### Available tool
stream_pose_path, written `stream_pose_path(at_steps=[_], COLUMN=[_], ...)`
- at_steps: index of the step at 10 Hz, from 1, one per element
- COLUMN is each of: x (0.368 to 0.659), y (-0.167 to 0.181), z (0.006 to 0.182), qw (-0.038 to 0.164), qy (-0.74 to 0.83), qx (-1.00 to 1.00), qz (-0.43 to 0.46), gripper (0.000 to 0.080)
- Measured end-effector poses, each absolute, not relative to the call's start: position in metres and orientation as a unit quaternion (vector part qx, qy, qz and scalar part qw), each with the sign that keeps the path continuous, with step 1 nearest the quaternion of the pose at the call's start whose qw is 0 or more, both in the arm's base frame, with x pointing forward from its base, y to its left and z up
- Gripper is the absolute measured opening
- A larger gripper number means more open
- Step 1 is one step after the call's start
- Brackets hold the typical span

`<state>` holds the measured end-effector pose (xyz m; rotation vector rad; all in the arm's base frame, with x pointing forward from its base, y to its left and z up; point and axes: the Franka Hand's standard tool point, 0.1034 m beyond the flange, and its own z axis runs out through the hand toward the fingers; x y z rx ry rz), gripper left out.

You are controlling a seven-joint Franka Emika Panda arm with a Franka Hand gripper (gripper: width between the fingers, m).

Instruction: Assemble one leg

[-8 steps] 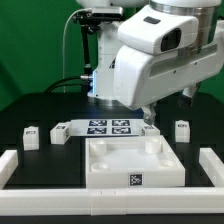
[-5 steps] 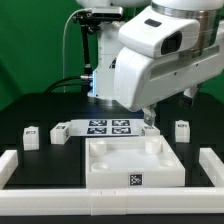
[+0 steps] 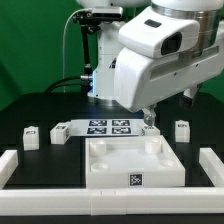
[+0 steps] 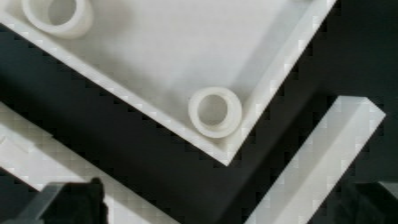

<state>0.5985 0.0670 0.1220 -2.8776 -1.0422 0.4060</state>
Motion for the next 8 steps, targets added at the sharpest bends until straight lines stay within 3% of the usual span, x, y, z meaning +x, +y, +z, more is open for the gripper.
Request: stream_pose_path(at_steps=[4, 8], x=[0.598, 0.558], y=[0.067, 0.05], z=[0.12, 0.101], qw=[0.027, 0.037], qy=[-0.345, -0.447], qx=[-0.93, -0.888], qz=[0.128, 0.104], gripper=[0.065, 0.065])
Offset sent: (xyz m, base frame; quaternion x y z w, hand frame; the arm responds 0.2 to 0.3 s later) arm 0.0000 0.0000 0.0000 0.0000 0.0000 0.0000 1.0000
